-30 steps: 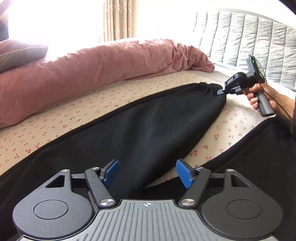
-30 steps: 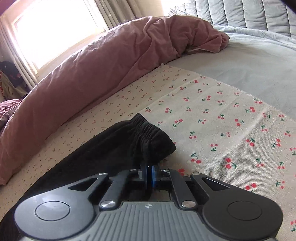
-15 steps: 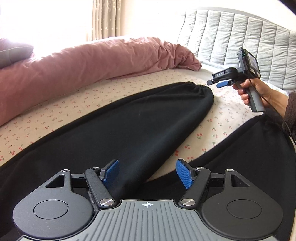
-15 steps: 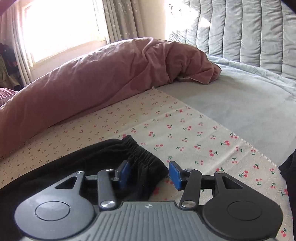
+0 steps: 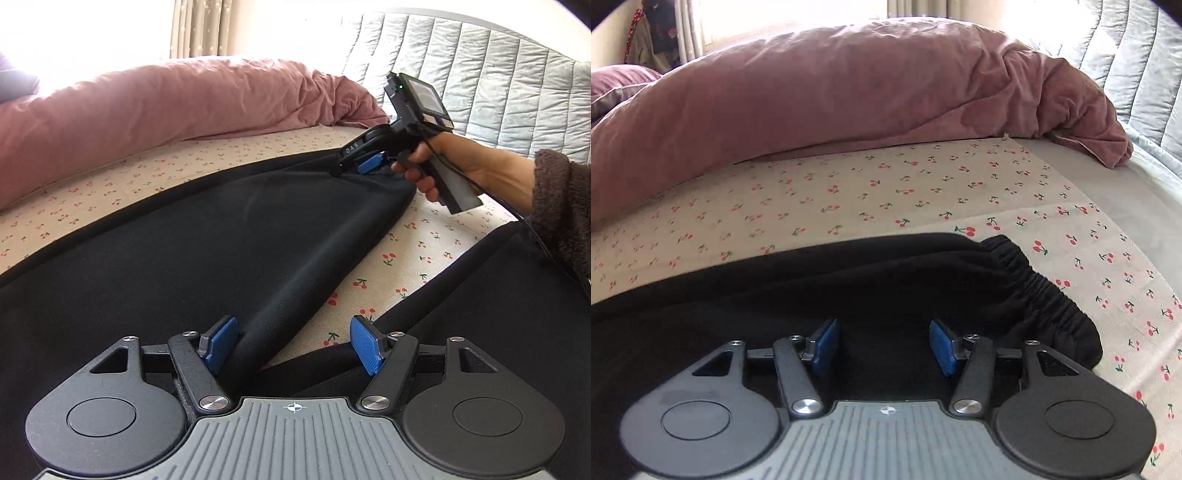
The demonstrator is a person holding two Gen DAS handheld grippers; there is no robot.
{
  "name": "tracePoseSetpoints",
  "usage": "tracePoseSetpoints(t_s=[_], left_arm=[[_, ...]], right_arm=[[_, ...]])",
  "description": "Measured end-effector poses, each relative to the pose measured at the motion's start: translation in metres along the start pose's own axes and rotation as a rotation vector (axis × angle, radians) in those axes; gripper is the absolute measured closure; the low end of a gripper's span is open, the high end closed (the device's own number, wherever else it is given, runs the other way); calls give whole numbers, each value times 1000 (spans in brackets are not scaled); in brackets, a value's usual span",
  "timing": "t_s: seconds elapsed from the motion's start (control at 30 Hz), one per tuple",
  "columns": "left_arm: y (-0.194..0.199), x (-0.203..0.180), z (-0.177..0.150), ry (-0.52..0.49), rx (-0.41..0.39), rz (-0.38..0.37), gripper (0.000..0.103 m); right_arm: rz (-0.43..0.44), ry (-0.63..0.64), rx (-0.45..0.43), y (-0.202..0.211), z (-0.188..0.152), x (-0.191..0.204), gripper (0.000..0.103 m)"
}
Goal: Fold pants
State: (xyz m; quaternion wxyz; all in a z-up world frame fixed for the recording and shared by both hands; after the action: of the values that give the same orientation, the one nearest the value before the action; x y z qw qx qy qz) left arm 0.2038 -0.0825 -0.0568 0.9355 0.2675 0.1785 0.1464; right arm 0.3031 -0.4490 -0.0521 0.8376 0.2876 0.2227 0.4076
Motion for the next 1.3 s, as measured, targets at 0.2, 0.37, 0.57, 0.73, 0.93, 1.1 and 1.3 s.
tracePoseSetpoints(t_s=[0.2, 0.37, 0.57, 0.73, 0.93, 1.1, 1.3], left_arm=[[-1, 0, 1, -3, 3, -7, 37], [5, 5, 3, 32, -1, -26, 33], [44, 10, 11, 50, -47, 51, 24], [90, 31, 19, 86, -63, 166, 21], [133, 74, 22, 114, -19, 345, 16], [153, 123, 17, 168, 23, 444, 16], [154, 178, 8, 158, 94, 494, 16]], right_arm=[[-24, -78, 5, -31, 23, -10, 51], [-30, -154, 30, -21, 27, -12, 51], [1, -104, 24, 17, 19, -21, 37], [78, -121, 73, 42, 21, -33, 25], [132, -152, 137, 62, 26, -25, 17], [169, -199, 205, 60, 29, -10, 15], [129, -176, 230, 44, 33, 19, 15]])
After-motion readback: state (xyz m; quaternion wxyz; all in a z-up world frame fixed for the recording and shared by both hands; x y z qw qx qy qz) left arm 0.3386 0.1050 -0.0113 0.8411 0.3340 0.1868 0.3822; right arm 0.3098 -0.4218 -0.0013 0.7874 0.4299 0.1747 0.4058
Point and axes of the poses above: each gripper's, at about its wrist camera, not at the fingertips, and y roughly against the way its jaws point, x to its left, z to its top, the point moved 1 cm from there along -y, roughly the way its jaws point, and after that the axes turned 15 degrees about -z, right-handed, at the moved point
